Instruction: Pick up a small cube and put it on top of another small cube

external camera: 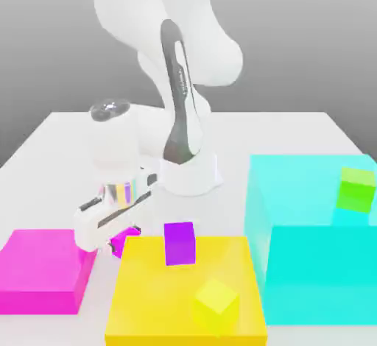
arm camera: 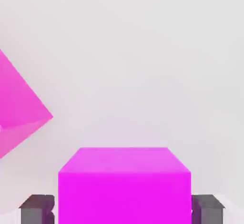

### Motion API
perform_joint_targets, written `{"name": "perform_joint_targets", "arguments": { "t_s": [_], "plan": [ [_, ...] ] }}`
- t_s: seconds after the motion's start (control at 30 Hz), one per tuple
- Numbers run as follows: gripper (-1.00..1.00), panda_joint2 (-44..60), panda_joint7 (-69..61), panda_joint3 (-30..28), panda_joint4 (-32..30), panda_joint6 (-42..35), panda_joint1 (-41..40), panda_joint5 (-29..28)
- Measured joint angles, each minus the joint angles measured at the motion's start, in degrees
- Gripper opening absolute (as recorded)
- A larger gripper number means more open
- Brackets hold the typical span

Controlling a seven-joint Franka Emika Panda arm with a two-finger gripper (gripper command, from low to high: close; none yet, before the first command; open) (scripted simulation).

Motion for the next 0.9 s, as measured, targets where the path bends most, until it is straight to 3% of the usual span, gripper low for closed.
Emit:
{"name": "perform_joint_targets", "arguments": {
  "t_s": [0.13, 0.23, 0.4, 0.8, 0.9],
  "plan": [
    [-1.0, -0.8, -0.2, 0.3, -0.1, -0.6, -0.2, 0.2],
    [-1.0, -6.3, -2.2, 4.0, -1.1, -5.1, -3.3, 2.8],
    [-1.0, -16.6, -3.6, 4.6, -3.0, -13.6, -3.0, 5.3],
    [-1.0, -33.2, 11.3, 15.3, 10.3, -43.0, 8.3, 11.2],
    [-1.0, -32.5, 13.1, 16.6, 10.9, -42.8, 8.8, 11.0]
  ]
}}
